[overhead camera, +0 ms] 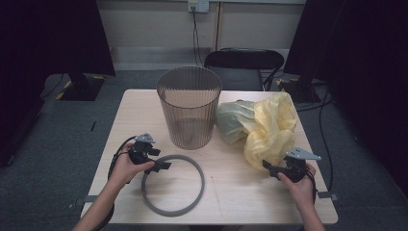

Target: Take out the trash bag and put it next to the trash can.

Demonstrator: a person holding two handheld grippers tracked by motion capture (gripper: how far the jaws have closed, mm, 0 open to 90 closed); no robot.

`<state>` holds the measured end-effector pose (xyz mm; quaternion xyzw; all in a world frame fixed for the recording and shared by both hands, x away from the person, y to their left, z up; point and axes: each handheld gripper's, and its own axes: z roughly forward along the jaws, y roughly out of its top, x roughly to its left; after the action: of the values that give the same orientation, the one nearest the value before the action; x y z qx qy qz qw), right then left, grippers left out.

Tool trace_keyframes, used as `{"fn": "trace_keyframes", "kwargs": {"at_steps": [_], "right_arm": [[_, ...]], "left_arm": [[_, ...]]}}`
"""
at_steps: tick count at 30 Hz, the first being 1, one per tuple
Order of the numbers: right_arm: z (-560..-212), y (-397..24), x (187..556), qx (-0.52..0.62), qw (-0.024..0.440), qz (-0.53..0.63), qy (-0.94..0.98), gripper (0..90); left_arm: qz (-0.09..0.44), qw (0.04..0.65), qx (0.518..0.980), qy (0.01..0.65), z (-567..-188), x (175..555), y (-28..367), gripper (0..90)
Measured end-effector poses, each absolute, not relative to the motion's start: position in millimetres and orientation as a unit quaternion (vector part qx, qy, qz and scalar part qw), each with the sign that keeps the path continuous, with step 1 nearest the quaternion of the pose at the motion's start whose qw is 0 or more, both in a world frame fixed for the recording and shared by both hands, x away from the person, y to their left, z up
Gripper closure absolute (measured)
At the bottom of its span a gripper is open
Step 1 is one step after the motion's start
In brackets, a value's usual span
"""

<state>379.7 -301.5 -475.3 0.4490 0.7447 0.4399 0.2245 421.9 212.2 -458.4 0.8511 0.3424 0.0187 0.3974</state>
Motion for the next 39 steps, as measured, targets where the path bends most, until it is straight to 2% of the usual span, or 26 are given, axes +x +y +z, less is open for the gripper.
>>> {"fn": "trace_keyframes", "kwargs": {"at_steps": [10, 28, 39], "right_arm": [[-462, -301, 388, 0.456, 0.209, 0.445, 0.742, 22.1], [-441, -311, 381, 0.453, 0.218, 0.449, 0.739, 21.3], [-460, -313, 372, 0.457, 0.205, 0.433, 0.749, 21.3]], "left_arm": [[0.018, 0.397, 0.850, 0.345, -458, 422, 214, 17.2], [0.018, 0.400, 0.851, 0.340, -451, 419, 213, 17.4], [0.016, 0.392, 0.854, 0.342, -456, 417, 212, 17.4]]}}
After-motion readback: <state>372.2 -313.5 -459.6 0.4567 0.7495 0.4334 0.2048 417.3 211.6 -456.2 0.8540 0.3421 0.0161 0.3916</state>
